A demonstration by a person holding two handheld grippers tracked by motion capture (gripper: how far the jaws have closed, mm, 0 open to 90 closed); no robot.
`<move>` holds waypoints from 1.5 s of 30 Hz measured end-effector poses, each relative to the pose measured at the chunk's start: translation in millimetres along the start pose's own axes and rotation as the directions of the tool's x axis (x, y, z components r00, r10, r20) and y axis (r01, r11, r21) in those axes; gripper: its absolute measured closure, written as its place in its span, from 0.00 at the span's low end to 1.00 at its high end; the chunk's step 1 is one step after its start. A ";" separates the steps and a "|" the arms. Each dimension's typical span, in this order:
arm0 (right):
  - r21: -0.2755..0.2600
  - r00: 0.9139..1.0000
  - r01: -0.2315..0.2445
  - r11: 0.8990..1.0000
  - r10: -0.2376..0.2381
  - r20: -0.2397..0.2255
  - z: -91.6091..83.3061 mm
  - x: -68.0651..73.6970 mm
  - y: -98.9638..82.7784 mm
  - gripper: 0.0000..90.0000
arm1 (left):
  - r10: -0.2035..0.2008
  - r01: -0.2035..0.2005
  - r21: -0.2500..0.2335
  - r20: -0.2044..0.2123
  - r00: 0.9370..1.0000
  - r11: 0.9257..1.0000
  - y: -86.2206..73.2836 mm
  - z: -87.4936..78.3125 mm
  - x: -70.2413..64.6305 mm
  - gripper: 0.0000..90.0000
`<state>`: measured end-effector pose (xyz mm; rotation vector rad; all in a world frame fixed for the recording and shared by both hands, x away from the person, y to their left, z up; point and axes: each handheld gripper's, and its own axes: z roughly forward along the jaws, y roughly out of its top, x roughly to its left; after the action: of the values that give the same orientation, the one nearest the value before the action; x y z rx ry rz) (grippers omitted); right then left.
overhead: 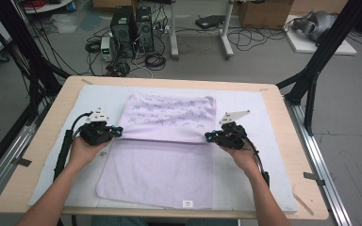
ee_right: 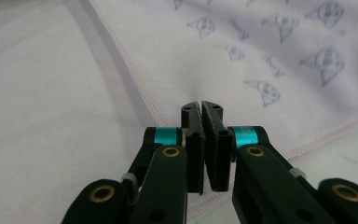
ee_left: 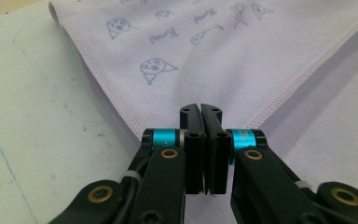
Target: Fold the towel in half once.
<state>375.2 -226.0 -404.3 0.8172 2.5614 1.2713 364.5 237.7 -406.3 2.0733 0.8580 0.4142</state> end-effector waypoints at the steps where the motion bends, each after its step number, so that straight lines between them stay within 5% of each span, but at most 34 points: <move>1: -0.007 1.000 0.005 1.000 -0.005 -0.008 -4.0 3.4 1.2 0.98 | 0.006 -0.006 0.001 0.000 1.000 1.000 0.2 -4.6 -3.3 0.97; 8: -0.014 0.997 0.059 0.998 -0.060 -0.054 -32.2 43.1 -8.9 0.98 | 0.069 -0.070 0.007 0.024 0.997 0.998 -14.9 -38.0 -34.6 0.97; 18: -0.011 0.984 0.100 0.995 -0.100 -0.147 -48.4 106.9 -43.8 0.98 | 0.080 -0.080 -0.001 0.033 0.996 0.997 -62.2 -81.7 -75.2 0.97; 24: 0.021 0.974 0.129 0.991 -0.123 -0.192 -50.8 129.8 -53.8 0.98 | 0.082 -0.084 0.020 0.055 0.995 0.996 -80.9 -96.3 -90.0 0.97; 28: 0.051 0.963 0.121 0.991 -0.105 -0.249 -48.3 128.5 -61.4 0.89 | 0.084 -0.089 0.065 0.073 0.994 0.994 -89.9 -90.4 -92.3 0.80; 31: 0.035 0.974 0.073 0.997 -0.064 -0.217 -48.8 117.7 -60.0 0.75 | 0.058 -0.060 0.052 0.051 0.997 0.997 -88.5 -85.8 -85.3 0.69; 34: 0.033 0.990 0.057 0.998 -0.052 -0.130 -46.1 100.0 -52.6 0.70 | 0.048 -0.050 0.031 0.045 0.998 0.998 -81.6 -79.5 -78.6 0.67; 37: 0.058 0.994 0.046 0.997 -0.040 -0.098 -36.2 82.3 -48.4 0.65 | 0.062 -0.064 0.038 0.057 0.996 0.997 -78.9 -72.7 -78.1 0.65; 41: 0.077 0.993 0.025 0.997 -0.016 -0.117 -24.2 77.8 -53.1 0.64 | 0.058 -0.061 0.047 0.068 0.996 0.997 -83.1 -68.5 -78.9 0.65; 45: 0.074 0.981 0.075 0.994 -0.060 -0.183 -21.6 91.3 -56.5 0.63 | 0.080 -0.086 0.049 0.103 0.991 0.995 -86.9 -69.2 -83.4 0.72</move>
<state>268.2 -219.0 -426.5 0.6499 2.7727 1.2831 229.4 255.3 -433.5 2.1656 0.7317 0.3305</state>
